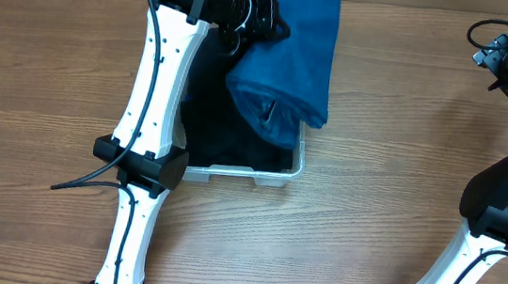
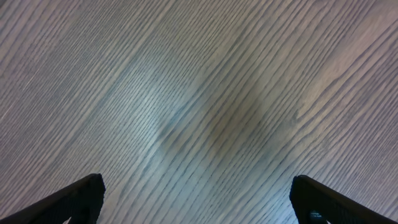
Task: Pack container
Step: 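Lift the denim towel and carry it right over the container, then lower the denim towel into the container and press it flat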
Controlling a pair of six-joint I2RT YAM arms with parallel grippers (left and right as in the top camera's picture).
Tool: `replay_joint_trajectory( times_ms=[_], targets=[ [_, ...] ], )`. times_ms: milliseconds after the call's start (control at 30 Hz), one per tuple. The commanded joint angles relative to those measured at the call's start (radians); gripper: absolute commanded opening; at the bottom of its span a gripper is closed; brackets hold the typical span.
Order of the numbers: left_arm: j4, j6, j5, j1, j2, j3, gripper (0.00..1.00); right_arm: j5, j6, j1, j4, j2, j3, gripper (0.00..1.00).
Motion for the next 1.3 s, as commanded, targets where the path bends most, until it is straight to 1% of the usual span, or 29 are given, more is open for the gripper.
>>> replay_joint_trajectory(
  times_ms=[0, 67, 133, 167, 200, 233, 300, 367, 433, 467, 500, 567, 600, 633, 667, 700, 800, 833, 867, 933, 1133, 1200, 1267],
  targets=[
    [-0.020, -0.041, 0.048, -0.007, -0.034, 0.047, 0.04, 0.013, 0.005, -0.003, 0.006, -0.002, 0.001, 1.00],
    [-0.035, -0.040, 0.039, -0.007, -0.034, 0.046, 0.06, 0.013, 0.005, -0.003, 0.006, -0.002, 0.002, 1.00],
    [-0.037, -0.027, -0.025, -0.007, -0.034, 0.046, 0.09, 0.013, 0.005, -0.003, 0.006, -0.002, 0.002, 1.00],
    [-0.039, -0.003, -0.054, -0.007, -0.034, 0.044, 0.16, 0.013, 0.005, -0.003, 0.006, -0.002, 0.002, 1.00],
    [-0.042, 0.021, -0.053, -0.006, -0.034, 0.040, 0.28, 0.013, 0.005, -0.003, 0.006, -0.002, 0.001, 1.00],
    [-0.050, 0.052, -0.054, -0.005, -0.034, 0.039, 0.73, 0.013, 0.005, -0.003, 0.006, -0.002, 0.001, 1.00],
    [-0.067, 0.106, -0.054, -0.005, -0.034, 0.038, 1.00, 0.013, 0.005, -0.003, 0.006, -0.002, 0.001, 1.00],
    [-0.067, 0.122, -0.080, -0.005, -0.034, 0.038, 1.00, 0.013, 0.005, -0.003, 0.006, -0.002, 0.001, 1.00],
    [-0.066, 0.122, -0.203, -0.005, -0.034, 0.038, 1.00, 0.013, 0.005, -0.003, 0.006, -0.002, 0.001, 1.00],
    [-0.066, 0.122, -0.301, -0.003, -0.034, 0.038, 1.00, 0.013, 0.005, -0.003, 0.006, -0.002, 0.001, 1.00],
    [-0.067, 0.122, -0.369, 0.001, -0.034, 0.038, 1.00, 0.013, 0.005, -0.003, 0.006, -0.002, 0.001, 1.00],
    [-0.067, 0.125, -0.445, 0.014, -0.034, 0.038, 1.00, 0.013, 0.005, -0.003, 0.006, -0.002, 0.002, 1.00],
    [-0.067, 0.134, -0.446, 0.019, -0.034, 0.038, 1.00, 0.013, 0.005, -0.003, 0.006, -0.002, 0.001, 1.00],
    [-0.067, 0.137, -0.446, 0.025, -0.034, 0.038, 0.96, 0.013, 0.005, -0.003, 0.006, -0.002, 0.001, 1.00],
    [-0.067, 0.137, -0.446, 0.029, -0.034, 0.038, 0.91, 0.013, 0.005, -0.003, 0.006, -0.002, 0.001, 1.00],
    [-0.067, 0.137, -0.447, 0.032, -0.034, 0.038, 0.82, 0.013, 0.005, -0.003, 0.006, -0.002, 0.001, 1.00],
    [-0.067, 0.147, -0.452, 0.034, -0.034, 0.015, 0.39, 0.013, 0.005, -0.003, 0.006, -0.002, 0.001, 1.00],
    [-0.064, 0.146, -0.468, 0.034, -0.034, -0.027, 0.14, 0.013, 0.005, -0.003, 0.006, -0.002, 0.002, 1.00],
    [-0.054, 0.146, -0.480, 0.034, -0.034, -0.074, 0.04, 0.013, 0.005, -0.003, 0.006, -0.002, 0.001, 1.00],
    [0.008, 0.147, -0.480, 0.034, -0.034, -0.190, 0.04, 0.013, 0.005, -0.003, 0.006, -0.002, 0.002, 1.00],
    [0.312, 0.161, -0.480, 0.034, -0.034, -0.537, 0.04, 0.013, 0.005, -0.003, 0.006, -0.002, 0.002, 1.00],
    [0.409, 0.175, -0.480, 0.034, -0.034, -0.632, 0.04, 0.013, 0.005, -0.003, 0.006, -0.002, 0.002, 1.00],
    [0.467, 0.175, -0.480, 0.034, -0.034, -0.696, 0.04, 0.013, 0.005, -0.003, 0.006, -0.002, 0.001, 1.00]
  ],
)
